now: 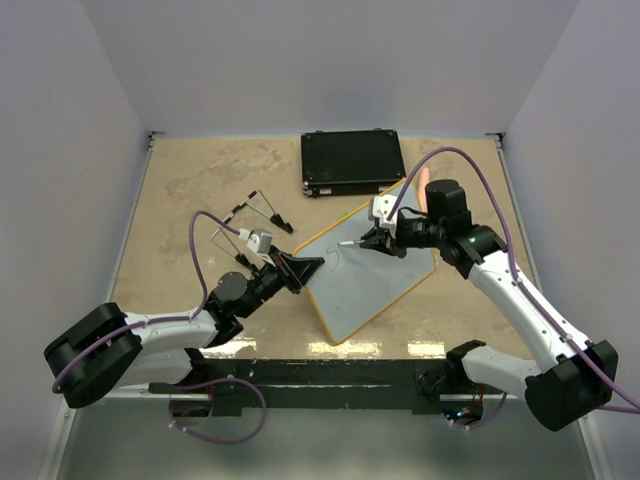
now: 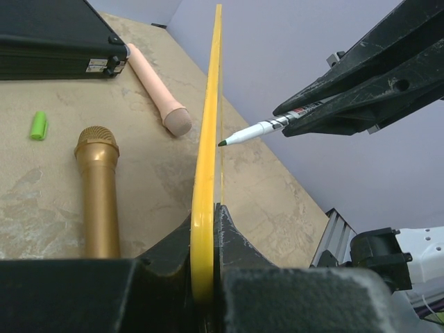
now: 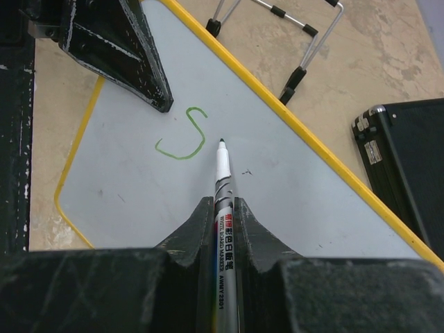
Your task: Write a sentence on the whiteboard
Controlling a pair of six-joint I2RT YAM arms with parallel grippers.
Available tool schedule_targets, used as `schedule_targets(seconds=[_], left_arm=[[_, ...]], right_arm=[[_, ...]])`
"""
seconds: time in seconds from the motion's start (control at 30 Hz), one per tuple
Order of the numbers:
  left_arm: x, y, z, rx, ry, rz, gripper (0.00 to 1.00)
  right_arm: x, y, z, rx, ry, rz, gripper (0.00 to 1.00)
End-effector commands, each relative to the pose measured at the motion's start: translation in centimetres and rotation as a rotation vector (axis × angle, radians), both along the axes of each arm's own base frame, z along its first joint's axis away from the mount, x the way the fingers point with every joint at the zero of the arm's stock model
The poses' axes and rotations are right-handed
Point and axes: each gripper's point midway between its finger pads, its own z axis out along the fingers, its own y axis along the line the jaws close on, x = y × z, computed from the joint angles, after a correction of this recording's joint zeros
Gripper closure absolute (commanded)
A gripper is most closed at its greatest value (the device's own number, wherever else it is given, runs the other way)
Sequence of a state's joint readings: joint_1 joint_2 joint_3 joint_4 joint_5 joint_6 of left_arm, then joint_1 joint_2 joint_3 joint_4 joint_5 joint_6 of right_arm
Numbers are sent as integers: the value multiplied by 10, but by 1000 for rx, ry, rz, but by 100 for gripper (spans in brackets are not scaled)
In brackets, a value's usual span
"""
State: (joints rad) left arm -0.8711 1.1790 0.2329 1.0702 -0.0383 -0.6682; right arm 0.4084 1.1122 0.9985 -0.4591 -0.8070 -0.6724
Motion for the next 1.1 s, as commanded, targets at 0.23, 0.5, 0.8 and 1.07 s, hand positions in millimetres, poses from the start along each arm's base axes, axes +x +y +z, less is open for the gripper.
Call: schedule_targets(seconds=[0.23, 0.5, 0.8, 1.07], left_arm=[[-4, -3, -17, 91, -23, -30, 100], [-4, -2, -18, 93, -23, -30, 100], [-4, -2, -19, 94, -22, -30, 100], [-4, -2, -19, 93, -23, -28, 100]], right_arm=[[6, 4, -3, -2, -2, -30, 100], [23, -7, 5, 7, -28, -154, 100], [26, -14, 8, 14, -35, -175, 100], [2, -5, 17, 33, -50, -20, 100]])
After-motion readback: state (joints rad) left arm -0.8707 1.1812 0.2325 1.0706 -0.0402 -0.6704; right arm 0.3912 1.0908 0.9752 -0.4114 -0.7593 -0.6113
